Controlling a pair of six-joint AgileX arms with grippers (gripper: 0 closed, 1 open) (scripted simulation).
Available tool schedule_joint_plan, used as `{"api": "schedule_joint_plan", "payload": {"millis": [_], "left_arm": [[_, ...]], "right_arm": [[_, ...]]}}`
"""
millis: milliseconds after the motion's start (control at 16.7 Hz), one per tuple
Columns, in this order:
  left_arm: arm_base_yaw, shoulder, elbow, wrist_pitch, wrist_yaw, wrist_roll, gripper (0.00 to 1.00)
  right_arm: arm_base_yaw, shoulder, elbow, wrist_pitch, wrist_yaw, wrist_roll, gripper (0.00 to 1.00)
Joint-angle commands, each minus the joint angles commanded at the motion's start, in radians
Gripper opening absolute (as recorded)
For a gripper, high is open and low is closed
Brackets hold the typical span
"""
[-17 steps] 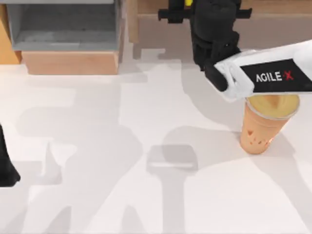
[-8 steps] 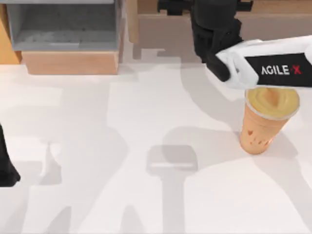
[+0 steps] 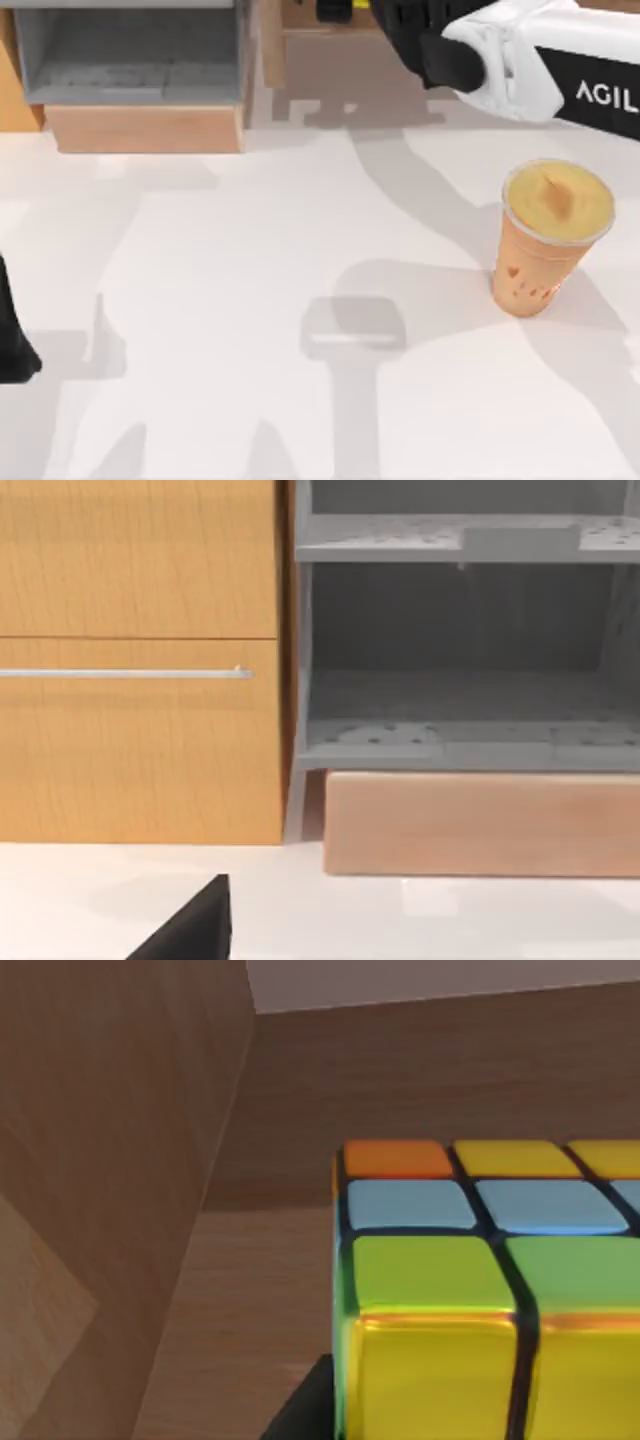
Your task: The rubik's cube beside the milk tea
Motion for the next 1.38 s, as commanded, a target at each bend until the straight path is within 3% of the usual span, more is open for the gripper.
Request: {"api": "schedule_joint_plan", "payload": {"millis": [480, 780, 1020, 1380], "left_arm": [[0.0, 0.0, 0.0, 0.0, 0.0, 0.0, 1.0], [0.0, 0.0, 0.0, 0.0, 0.0, 0.0, 1.0], [0.0, 0.0, 0.0, 0.0, 0.0, 0.0, 1.0], [0.0, 0.0, 0.0, 0.0, 0.0, 0.0, 1.0]], "right_arm": [[0.069, 0.032, 0.187, -0.796, -0.21, 0.239, 0.0], [0.099, 0.147, 0.316, -1.174, -0.357, 0.32, 0.0], [0.082, 0.219, 0.378, -1.331, -0.427, 0.345, 0.0], [0.079, 0.227, 0.383, -1.349, -0.434, 0.348, 0.0]]}}
